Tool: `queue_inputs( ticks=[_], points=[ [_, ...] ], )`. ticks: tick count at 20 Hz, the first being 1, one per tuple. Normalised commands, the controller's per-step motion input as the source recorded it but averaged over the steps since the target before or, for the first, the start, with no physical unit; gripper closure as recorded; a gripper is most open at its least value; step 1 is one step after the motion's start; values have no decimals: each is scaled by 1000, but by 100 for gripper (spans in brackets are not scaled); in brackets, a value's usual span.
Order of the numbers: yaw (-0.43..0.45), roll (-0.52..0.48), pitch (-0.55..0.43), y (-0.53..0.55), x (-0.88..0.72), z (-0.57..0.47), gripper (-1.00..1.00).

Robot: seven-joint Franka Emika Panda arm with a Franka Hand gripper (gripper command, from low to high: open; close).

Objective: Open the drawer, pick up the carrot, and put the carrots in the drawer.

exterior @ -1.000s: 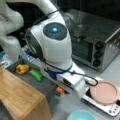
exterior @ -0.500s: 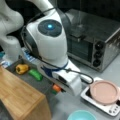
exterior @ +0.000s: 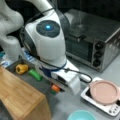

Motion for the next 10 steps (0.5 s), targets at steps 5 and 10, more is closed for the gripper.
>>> queue_inputs(
  ticks=[5, 10],
  points=[
    [46, 75, -271, -57, -383, -45, 100],
    [-3, 92, -260, -61, -136, -33, 100]
  ],
)
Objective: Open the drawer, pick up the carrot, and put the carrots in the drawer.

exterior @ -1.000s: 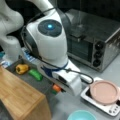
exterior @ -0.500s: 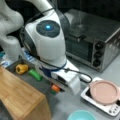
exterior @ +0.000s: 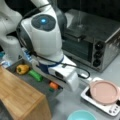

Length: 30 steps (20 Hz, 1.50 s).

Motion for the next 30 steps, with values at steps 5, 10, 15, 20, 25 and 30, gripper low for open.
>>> queue_inputs(
  ticks=[5, 10, 15, 20, 25, 30],
  points=[
    [1, 108, -204, -65, -99, -80, 100],
    [10, 102, -129, -20, -333, -92, 100],
    [35, 101, -169, -10, -558, -184, 100],
    [19, 103, -258, 28, -587, -214, 100],
    [-3, 78, -308, 37, -500, -171, 100],
    [-4, 68, -306, 26, -415, -177, 100]
  ],
)
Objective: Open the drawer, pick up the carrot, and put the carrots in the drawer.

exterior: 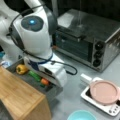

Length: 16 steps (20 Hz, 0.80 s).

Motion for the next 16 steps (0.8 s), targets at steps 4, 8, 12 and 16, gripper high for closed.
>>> queue_inputs(
  ticks=[4, 8, 12, 16],
  points=[
    [-23, 50, -279, 40, -315, -190, 100],
    [-50, 65, -244, 27, -252, -139, 100],
    [-100, 75, -223, -22, -232, -37, 100],
    [-93, 90, -212, -2, -238, -31, 100]
  ],
)
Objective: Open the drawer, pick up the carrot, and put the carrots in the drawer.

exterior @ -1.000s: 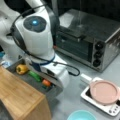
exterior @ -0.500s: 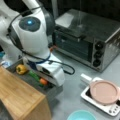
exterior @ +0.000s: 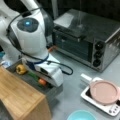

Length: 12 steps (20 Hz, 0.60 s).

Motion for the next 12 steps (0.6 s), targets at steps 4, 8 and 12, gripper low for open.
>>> queue_inputs(
  ticks=[4, 8, 12],
  points=[
    [-75, 106, -198, 43, -241, -66, 100],
    [-68, 99, -195, 62, -229, -75, 100],
    [-67, 98, -192, 75, -221, -69, 100]
  ],
)
